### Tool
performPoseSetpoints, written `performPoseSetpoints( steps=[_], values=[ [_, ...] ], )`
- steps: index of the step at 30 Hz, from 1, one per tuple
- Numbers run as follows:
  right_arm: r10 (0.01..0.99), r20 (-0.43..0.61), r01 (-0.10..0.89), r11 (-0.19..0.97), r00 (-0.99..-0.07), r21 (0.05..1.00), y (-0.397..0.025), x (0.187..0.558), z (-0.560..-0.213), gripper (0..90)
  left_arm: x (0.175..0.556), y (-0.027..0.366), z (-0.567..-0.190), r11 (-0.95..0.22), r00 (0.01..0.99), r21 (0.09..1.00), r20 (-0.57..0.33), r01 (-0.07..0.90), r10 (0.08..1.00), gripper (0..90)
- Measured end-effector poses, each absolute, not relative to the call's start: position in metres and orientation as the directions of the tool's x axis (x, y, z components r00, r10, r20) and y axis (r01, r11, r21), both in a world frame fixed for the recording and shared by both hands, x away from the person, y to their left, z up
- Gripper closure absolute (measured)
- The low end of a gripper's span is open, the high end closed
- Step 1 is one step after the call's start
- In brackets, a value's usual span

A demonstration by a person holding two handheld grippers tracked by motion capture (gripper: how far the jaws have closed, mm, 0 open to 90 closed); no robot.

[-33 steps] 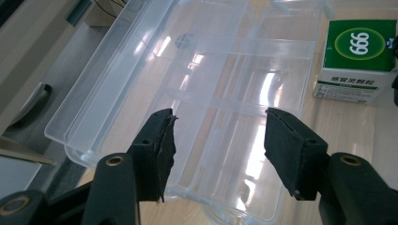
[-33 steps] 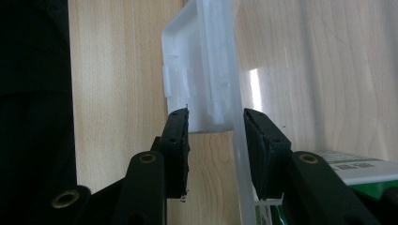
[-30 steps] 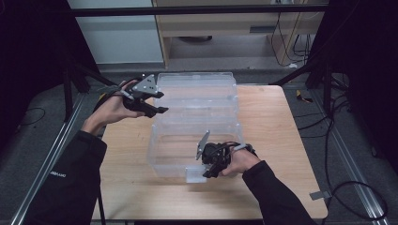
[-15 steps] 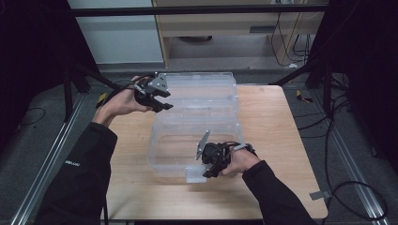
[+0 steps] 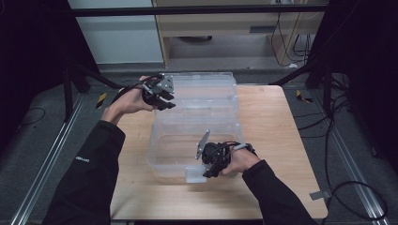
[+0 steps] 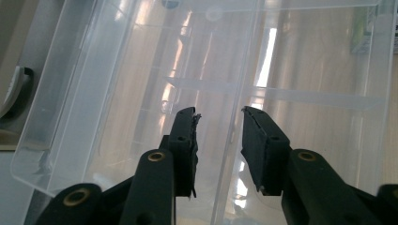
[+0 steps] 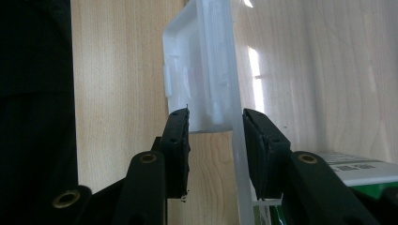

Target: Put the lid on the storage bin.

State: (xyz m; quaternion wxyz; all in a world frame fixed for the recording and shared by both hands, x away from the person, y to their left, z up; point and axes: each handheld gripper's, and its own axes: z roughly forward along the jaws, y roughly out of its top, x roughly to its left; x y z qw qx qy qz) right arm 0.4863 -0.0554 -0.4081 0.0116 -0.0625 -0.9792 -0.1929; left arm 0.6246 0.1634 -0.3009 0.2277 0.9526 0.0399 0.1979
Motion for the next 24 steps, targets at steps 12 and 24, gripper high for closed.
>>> performPoseSetpoints(
  steps=[12, 24],
  values=[
    [0.112, 0.045, 0.121, 0.916, -0.993, 0.382, -0.055, 0.487, -0.409, 63.1, 0.630, 0.149, -0.303, -0.929, 0.934, 0.368, 0.344, -0.039, 0.097, 71.5],
    [0.120, 0.047, 0.129, 0.916, -0.992, 0.379, -0.056, 0.487, -0.408, 63.3, 0.629, 0.145, -0.301, -0.936, 0.940, 0.344, 0.337, -0.070, 0.053, 81.8]
  ],
)
